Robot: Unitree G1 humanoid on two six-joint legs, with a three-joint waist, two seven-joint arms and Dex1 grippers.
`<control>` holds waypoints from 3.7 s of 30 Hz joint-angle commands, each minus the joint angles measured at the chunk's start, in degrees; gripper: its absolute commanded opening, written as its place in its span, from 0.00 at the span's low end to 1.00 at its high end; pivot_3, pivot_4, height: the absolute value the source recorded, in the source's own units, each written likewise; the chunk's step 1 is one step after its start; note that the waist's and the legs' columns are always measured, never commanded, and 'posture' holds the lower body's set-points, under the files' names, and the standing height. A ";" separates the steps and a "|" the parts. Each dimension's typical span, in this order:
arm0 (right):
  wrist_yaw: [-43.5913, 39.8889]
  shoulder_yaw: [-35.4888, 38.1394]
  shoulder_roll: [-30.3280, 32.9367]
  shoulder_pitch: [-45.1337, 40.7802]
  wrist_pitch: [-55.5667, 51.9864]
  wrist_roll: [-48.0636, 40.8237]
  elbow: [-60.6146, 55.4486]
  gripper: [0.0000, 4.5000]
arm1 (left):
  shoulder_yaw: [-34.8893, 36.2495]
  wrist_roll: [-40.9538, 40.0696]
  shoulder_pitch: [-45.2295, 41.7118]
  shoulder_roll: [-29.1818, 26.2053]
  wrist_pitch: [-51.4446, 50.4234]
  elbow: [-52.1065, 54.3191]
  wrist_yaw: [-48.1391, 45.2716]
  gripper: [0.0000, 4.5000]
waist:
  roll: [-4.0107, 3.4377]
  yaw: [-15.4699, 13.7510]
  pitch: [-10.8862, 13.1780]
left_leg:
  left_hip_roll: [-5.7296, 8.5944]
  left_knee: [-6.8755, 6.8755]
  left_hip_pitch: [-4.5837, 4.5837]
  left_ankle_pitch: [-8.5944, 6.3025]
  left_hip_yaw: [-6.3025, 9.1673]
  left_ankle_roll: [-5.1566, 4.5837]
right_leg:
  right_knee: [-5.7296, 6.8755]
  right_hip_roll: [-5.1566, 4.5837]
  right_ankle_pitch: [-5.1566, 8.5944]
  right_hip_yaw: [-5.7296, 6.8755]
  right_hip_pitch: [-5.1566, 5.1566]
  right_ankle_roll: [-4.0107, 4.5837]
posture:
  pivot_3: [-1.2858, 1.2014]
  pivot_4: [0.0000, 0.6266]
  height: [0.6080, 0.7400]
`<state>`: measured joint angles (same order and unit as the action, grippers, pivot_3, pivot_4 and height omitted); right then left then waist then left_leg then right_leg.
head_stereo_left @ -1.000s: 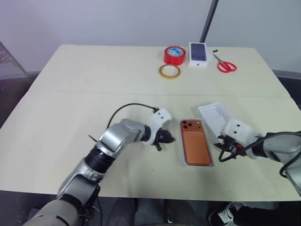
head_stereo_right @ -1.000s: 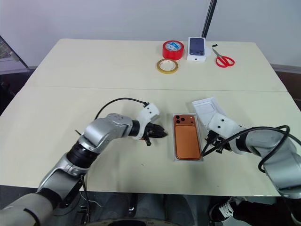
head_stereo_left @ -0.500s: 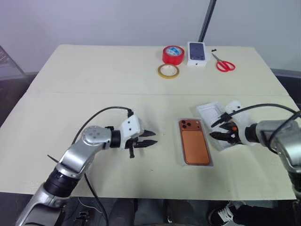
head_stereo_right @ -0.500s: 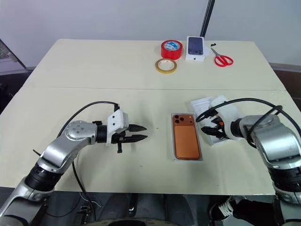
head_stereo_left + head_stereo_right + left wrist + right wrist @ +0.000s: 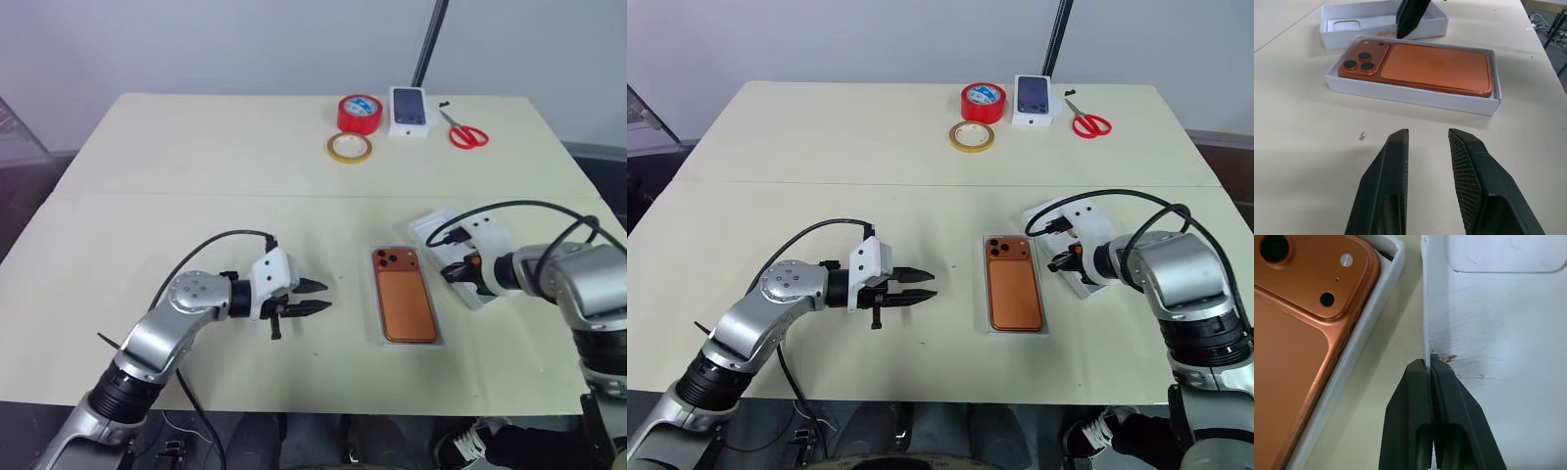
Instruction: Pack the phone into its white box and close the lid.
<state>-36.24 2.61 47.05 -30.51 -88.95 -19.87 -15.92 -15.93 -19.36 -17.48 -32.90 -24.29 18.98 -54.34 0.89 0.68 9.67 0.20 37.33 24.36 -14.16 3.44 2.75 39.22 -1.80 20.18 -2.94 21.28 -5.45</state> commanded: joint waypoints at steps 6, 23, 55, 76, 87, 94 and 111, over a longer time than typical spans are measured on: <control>10.43 22.65 -5.02 -9.06 -3.55 -38.58 1.98 0.01 | 9.18 -0.60 -2.42 4.25 1.86 -6.54 6.89 0.30 | -0.06 0.15 0.05 | -0.06 -0.02 -0.01 -0.02 0.00 -0.03 | 0.01 0.05 0.00 0.02 0.00 0.00 | 0.52 0.24 0.89; 79.48 -6.66 -28.04 21.07 44.87 -93.13 -17.74 0.01 | 7.22 1.15 -5.58 7.31 3.43 -10.81 6.34 0.30 | -0.03 0.10 0.07 | -0.03 0.16 0.10 -0.08 -0.01 -0.16 | 0.08 0.06 0.00 0.02 0.02 -0.02 | 0.52 0.24 0.89; 25.06 -7.12 19.43 5.24 25.11 -38.03 -11.67 0.02 | 2.69 0.32 -9.96 8.97 -11.68 -7.83 5.76 0.30 | -0.23 0.08 0.10 | -0.11 0.07 0.06 -0.09 -0.05 -0.18 | -0.01 0.10 0.00 -0.02 0.05 0.00 | 0.52 0.24 0.89; 13.13 -7.99 14.77 9.46 21.63 -22.02 -18.14 0.02 | -8.62 5.75 -13.37 12.64 -10.55 -11.89 2.63 0.30 | -0.22 -0.09 0.12 | -0.03 0.10 0.08 -0.09 -0.04 -0.17 | -0.01 0.08 0.00 -0.01 0.02 -0.01 | 0.52 0.24 0.89; 11.65 -5.48 13.44 11.69 19.06 -20.05 -20.40 0.02 | -7.64 4.56 -13.35 16.00 -11.99 -10.36 3.28 0.30 | -0.22 -0.07 0.12 | -0.03 0.11 0.07 -0.09 -0.03 -0.18 | -0.01 0.09 0.00 -0.01 0.01 -0.01 | 0.52 0.24 0.89; 10.93 -4.56 12.97 12.68 18.18 -18.59 -20.49 0.02 | -7.81 4.64 -13.94 17.51 -11.69 -11.17 3.53 0.30 | -0.22 -0.10 0.12 | -0.03 0.12 0.07 -0.09 -0.04 -0.17 | -0.01 0.08 0.00 -0.01 -0.01 -0.01 | 0.52 0.24 0.89; 9.89 -4.06 11.18 16.11 17.87 -15.66 -21.59 0.02 | -8.11 6.16 -14.29 18.75 -10.69 -13.18 3.91 0.30 | -0.22 -0.07 0.11 | -0.02 0.13 0.05 -0.09 -0.03 -0.18 | -0.01 0.09 0.00 0.00 -0.04 -0.01 | 0.52 0.24 0.89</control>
<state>-25.17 -1.81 59.10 -14.60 -71.09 -34.86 -34.68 -23.90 -13.01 -30.07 -15.44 -36.67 4.62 -50.59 0.68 0.61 9.79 0.17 37.45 24.41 -14.25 3.41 2.58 39.21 -1.70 20.18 -2.95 21.25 -5.46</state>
